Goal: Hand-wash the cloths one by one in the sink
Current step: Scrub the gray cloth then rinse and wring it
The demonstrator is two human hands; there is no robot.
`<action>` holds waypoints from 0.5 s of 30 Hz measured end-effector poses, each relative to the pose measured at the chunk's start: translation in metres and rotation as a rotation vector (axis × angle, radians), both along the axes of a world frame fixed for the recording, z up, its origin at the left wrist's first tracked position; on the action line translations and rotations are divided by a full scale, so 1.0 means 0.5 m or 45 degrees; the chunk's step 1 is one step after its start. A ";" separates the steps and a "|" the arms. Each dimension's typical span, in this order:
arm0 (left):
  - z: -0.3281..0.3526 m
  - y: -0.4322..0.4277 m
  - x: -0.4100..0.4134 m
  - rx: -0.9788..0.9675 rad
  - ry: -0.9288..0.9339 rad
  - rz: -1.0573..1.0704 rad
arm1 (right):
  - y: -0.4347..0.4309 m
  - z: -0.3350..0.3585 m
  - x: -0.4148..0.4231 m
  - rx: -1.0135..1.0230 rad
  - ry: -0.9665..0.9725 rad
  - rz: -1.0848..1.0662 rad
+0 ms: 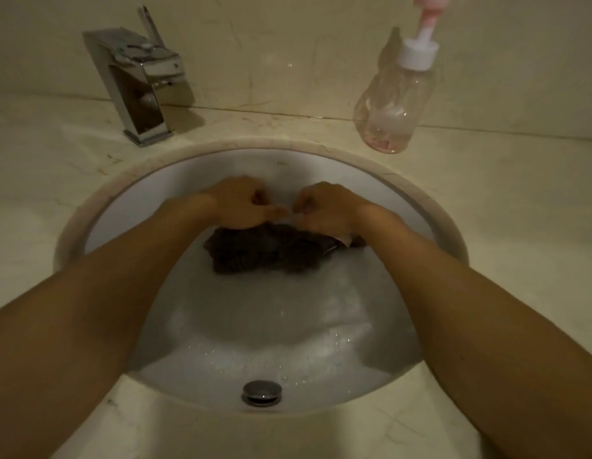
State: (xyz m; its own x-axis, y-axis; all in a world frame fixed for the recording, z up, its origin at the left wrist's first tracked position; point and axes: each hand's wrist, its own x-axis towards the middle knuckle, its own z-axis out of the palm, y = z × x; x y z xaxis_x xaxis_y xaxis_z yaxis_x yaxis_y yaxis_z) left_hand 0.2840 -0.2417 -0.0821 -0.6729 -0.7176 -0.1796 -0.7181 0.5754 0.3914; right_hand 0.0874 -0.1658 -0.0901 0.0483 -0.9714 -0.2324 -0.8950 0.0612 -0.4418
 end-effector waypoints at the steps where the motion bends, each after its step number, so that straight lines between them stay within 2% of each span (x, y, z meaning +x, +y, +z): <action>1: 0.001 0.005 -0.004 0.183 -0.110 -0.112 | 0.003 0.010 0.004 0.155 -0.102 0.093; 2: -0.003 0.011 -0.008 0.314 -0.258 -0.213 | 0.007 0.010 0.010 0.330 -0.096 0.187; 4: -0.020 0.014 -0.011 0.297 -0.464 -0.335 | 0.017 -0.006 0.021 0.513 0.073 0.294; 7: -0.038 0.017 -0.004 0.093 -0.551 -0.272 | 0.018 -0.035 0.035 0.301 0.223 0.250; 9: -0.031 0.022 -0.004 0.105 -0.476 -0.188 | 0.009 -0.034 0.037 0.180 0.073 0.125; 12: -0.010 0.017 0.006 0.427 -0.255 -0.049 | 0.000 -0.019 0.030 0.237 -0.337 -0.171; 13: -0.004 0.013 0.009 0.481 -0.201 -0.015 | 0.000 -0.016 0.026 0.274 -0.401 -0.229; 14: -0.004 0.006 0.014 0.408 -0.176 0.007 | 0.000 -0.011 0.021 0.283 -0.370 -0.249; 15: -0.005 0.000 0.020 0.236 -0.163 0.031 | -0.003 -0.011 0.013 0.239 -0.217 -0.220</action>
State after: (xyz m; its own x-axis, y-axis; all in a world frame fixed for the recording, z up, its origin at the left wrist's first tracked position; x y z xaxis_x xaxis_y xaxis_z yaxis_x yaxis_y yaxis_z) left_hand 0.2940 -0.2416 -0.0847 -0.6191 -0.6802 -0.3925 -0.7815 0.4840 0.3938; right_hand 0.0939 -0.1673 -0.0955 -0.0602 -0.9094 -0.4115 -0.7784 0.3009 -0.5510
